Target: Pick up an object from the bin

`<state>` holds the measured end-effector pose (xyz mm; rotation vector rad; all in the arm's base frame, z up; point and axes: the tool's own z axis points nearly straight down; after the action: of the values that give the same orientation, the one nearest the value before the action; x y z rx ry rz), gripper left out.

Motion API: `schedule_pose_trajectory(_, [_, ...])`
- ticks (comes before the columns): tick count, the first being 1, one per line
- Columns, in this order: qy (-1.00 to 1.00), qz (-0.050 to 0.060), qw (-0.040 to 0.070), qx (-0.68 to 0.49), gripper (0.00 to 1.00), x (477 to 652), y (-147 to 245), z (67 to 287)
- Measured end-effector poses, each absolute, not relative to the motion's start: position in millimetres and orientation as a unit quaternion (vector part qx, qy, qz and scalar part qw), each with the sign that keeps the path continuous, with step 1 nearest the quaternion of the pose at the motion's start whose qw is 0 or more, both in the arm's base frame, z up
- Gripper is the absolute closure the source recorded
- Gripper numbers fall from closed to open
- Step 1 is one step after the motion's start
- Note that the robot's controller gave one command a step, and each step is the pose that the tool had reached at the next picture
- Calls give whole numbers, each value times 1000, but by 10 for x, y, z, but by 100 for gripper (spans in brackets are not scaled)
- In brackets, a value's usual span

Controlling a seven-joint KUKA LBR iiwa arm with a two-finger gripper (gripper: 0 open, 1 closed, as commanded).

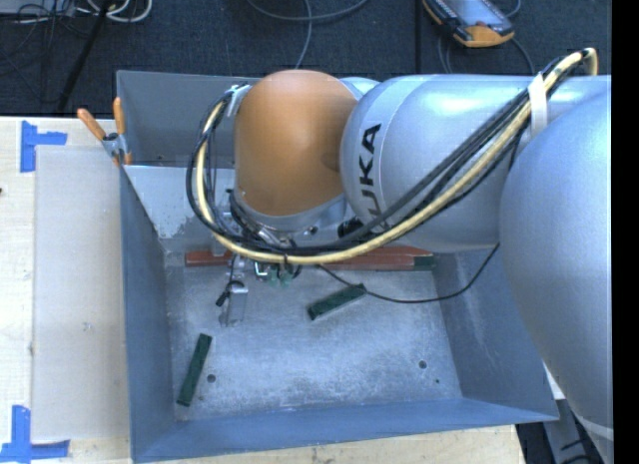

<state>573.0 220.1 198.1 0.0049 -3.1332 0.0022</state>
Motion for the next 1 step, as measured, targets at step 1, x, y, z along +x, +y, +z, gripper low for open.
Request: schedule_pose_trajectory(1, [-997, 1, 3, 81, 0, 5190, 1905, 1531])
